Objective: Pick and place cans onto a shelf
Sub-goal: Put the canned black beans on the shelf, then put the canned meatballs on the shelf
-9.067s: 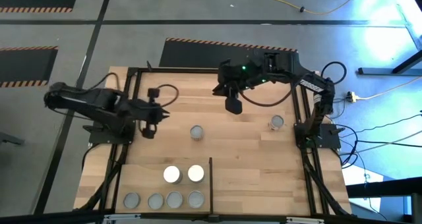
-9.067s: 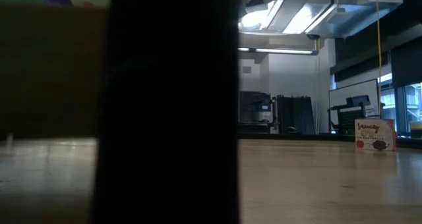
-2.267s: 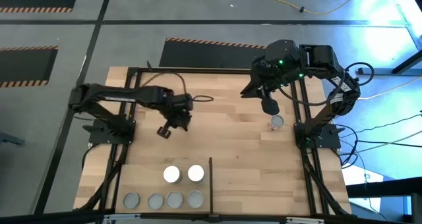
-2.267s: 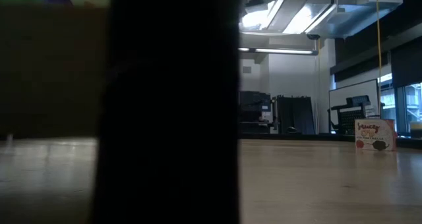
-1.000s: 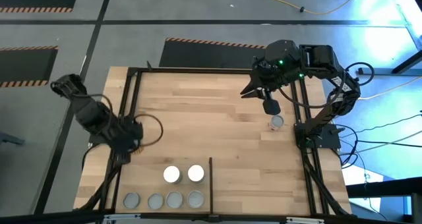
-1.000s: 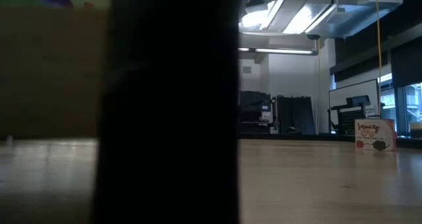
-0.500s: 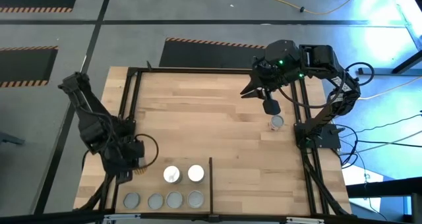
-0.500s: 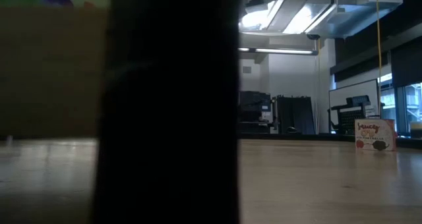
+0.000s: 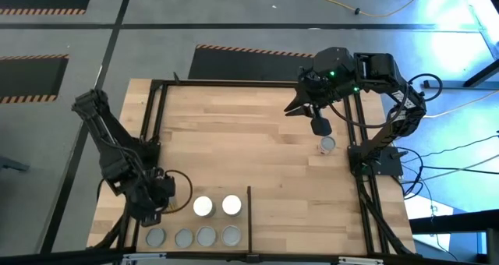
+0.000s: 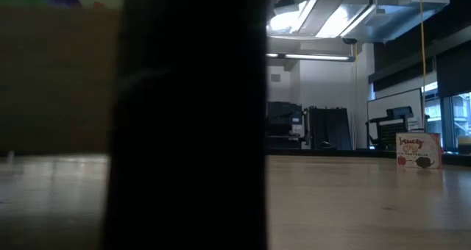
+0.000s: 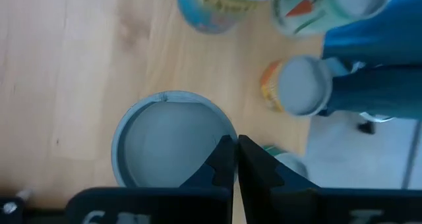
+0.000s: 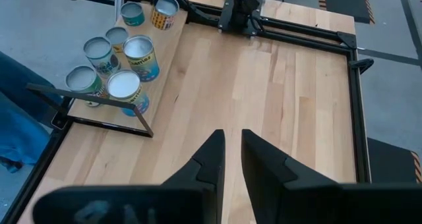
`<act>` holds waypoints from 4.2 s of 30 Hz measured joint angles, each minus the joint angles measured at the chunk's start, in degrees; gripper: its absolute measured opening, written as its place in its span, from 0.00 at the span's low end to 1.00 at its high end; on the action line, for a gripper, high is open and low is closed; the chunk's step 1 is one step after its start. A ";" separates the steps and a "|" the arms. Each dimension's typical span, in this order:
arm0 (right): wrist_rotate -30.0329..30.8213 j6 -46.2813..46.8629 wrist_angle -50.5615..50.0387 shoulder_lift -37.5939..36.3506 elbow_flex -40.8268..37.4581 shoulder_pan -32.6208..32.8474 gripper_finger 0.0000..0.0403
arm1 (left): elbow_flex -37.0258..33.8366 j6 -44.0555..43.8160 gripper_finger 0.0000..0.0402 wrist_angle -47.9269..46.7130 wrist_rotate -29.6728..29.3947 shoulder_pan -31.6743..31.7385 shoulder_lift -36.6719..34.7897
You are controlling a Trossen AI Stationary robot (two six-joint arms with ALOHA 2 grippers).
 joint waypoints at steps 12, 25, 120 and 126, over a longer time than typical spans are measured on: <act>0.00 0.02 0.00 0.00 0.00 -0.02 0.13 | 0.00 -19.51 0.00 -1.01 -6.39 -8.04 4.34; 0.02 0.01 0.00 0.00 0.00 -0.02 0.13 | 0.12 -38.62 0.00 -6.58 -12.20 -18.03 9.53; 24.58 42.77 -7.88 -3.20 -11.82 -1.46 0.11 | 8.57 -7.80 0.11 -24.51 -47.79 -3.86 -23.80; 25.89 52.20 -7.89 -5.37 -26.53 -3.74 0.11 | 8.57 -3.15 0.11 -24.42 -47.91 -1.49 -26.00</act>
